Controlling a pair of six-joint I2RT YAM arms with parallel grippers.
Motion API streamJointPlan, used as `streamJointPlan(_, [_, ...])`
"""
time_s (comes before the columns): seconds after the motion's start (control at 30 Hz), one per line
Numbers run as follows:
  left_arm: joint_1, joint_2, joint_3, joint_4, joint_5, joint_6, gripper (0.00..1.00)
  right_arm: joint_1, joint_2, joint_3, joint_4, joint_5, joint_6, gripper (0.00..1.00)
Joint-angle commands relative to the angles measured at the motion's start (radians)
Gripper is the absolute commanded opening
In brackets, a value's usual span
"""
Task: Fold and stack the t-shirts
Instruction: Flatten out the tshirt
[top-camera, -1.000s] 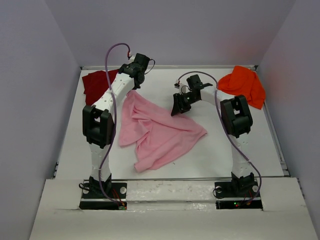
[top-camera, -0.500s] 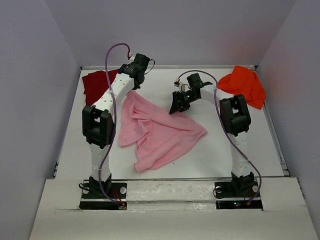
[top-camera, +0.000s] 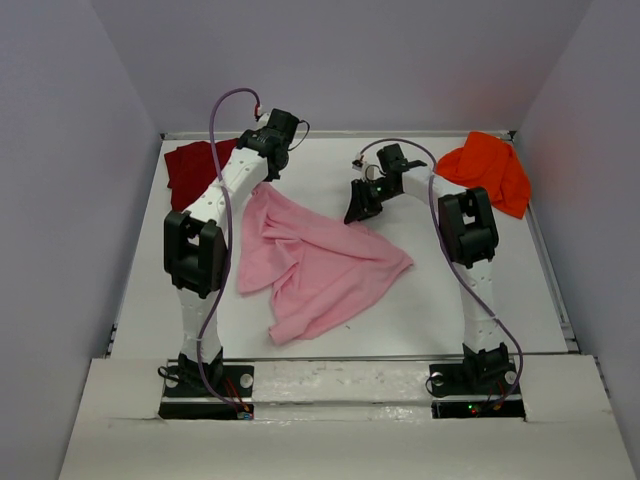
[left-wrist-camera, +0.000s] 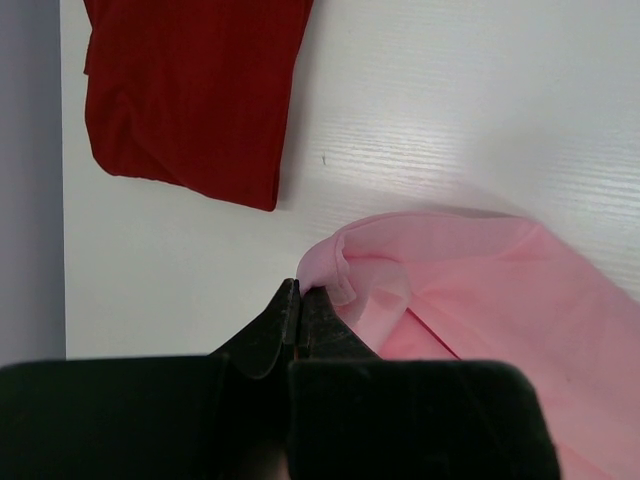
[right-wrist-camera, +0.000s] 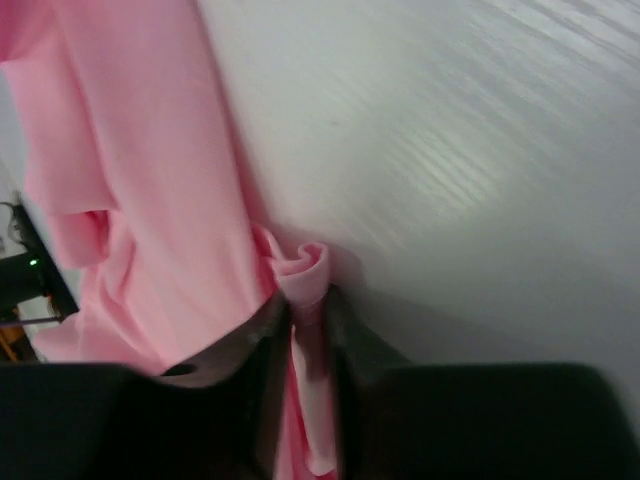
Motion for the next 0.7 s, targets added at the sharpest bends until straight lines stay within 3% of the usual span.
streamJointPlan(0.0, [-0.002,-0.065,0.0,0.004,-0.023,0.002,0.02,-0.018,0.032,0.019,-0.028,0.058,-0.019,0.18])
streamJointPlan(0.07, [-0.001,-0.065,0.0,0.005,-0.023,0.004,0.02,-0.018,0.038,0.021,-0.03,0.057,-0.018,0.06])
streamJointPlan(0.2, [-0.002,-0.062,0.002,0.007,-0.023,0.004,0.02,-0.018,0.035,0.019,-0.037,0.063,-0.013,0.01])
streamJointPlan(0.4, [-0.002,-0.07,0.014,-0.007,-0.025,0.001,0.02,-0.03,-0.049,0.034,-0.083,0.135,-0.006,0.0])
streamJointPlan(0.67, [0.028,-0.131,-0.01,-0.016,0.01,-0.043,0.02,-0.15,-0.13,0.289,-0.281,0.244,0.043,0.0])
